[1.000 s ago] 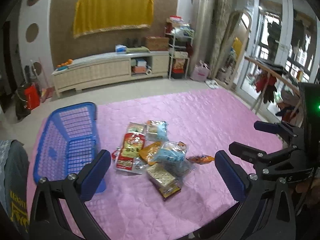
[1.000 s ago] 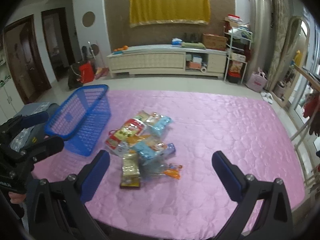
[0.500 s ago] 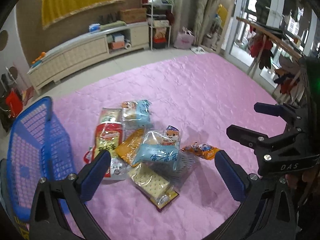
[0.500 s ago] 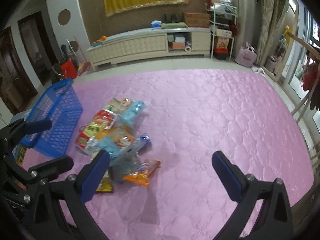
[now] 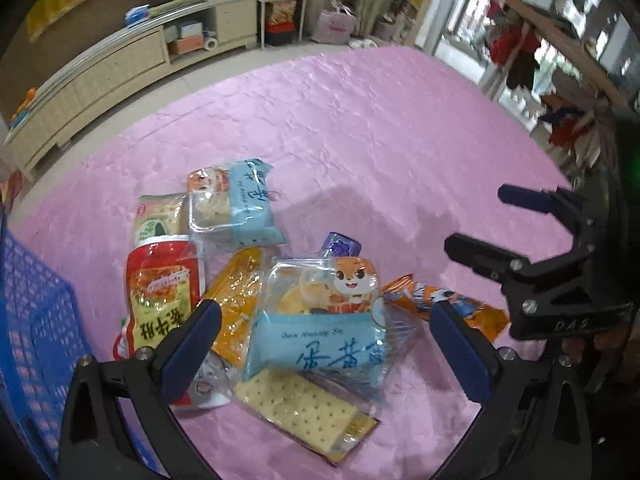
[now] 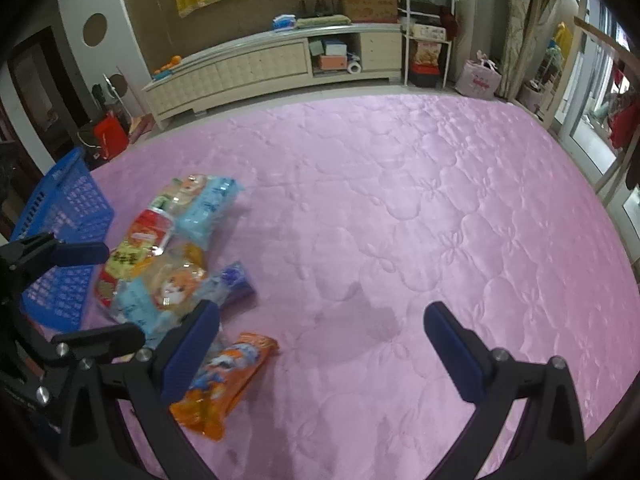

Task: Organize snacks
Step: 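Reach the left tool down to the blue Dan Huang Su cake pack, then close the left tool on the cake pack and lift it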

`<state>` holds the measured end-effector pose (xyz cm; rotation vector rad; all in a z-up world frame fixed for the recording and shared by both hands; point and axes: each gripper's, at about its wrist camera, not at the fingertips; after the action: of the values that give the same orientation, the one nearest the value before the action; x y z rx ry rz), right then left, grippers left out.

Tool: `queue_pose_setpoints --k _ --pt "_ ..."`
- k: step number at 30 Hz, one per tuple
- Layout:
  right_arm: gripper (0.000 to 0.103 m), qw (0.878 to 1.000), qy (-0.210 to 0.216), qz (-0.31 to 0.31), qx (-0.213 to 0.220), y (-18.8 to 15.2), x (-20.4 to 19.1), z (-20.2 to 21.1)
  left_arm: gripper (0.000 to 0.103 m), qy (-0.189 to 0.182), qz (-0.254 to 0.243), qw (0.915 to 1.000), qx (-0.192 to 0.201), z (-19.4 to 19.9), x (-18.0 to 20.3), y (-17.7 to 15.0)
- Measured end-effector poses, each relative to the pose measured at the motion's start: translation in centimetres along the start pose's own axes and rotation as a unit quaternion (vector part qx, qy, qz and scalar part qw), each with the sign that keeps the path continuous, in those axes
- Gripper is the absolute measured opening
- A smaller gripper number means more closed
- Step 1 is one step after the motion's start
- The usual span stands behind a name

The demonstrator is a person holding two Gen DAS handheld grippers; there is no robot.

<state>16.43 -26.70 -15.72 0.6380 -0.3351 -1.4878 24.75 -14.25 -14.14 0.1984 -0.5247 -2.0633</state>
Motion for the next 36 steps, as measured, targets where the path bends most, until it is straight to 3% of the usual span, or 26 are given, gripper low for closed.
queue_pose_setpoints --k 4,11,14,16,18,21,28,36 --pt "0.103 1.000 -0.003 -0.007 -0.003 -0.2 0.6 -0.5 0.103 -0.019 -0.012 0.9994 -0.028 -1.0 0.2 0.4" --pt "0.103 1.000 -0.004 -0.012 -0.010 -0.5 0.9 -1.0 0.102 -0.058 0.053 0.9944 -0.071 -2.9 -1.4 1.2" --pt "0.103 1.000 -0.004 -0.010 -0.011 -0.5 0.8 -0.8 0.094 -0.055 0.045 0.9938 -0.085 -3.2 -0.9 1.2" --pt "0.103 1.000 -0.005 -0.008 -0.009 -0.4 0.7 -0.6 0.081 -0.042 0.039 0.9931 -0.102 -3.8 -0.6 1.0" --pt "0.103 1.000 -0.006 -0.007 -0.007 -0.4 0.7 -0.5 0.078 -0.037 0.042 0.9925 -0.109 -3.9 -0.6 0.5" --pt "0.103 1.000 -0.011 -0.007 -0.007 -0.4 0.7 -0.3 0.067 -0.032 0.052 0.9935 -0.096 -3.2 -0.7 0.2" --pt "0.103 1.000 0.007 -0.006 -0.009 0.7 -0.3 0.4 0.065 -0.021 0.061 0.9969 -0.045 0.7 -0.9 -1.1" --pt "0.103 0.998 0.025 0.052 0.008 4.8 -4.3 0.9 0.065 0.060 0.072 0.9940 0.057 7.7 -2.9 -1.3"
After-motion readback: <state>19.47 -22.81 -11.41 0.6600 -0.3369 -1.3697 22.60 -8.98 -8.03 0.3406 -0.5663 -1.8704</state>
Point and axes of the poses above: each gripper's, at about its wrist camera, not at the fingertips, and z roughly against the way its jaws point, x to its right, y to its top, and after that the axes turned 3 degrees about y, right-handed
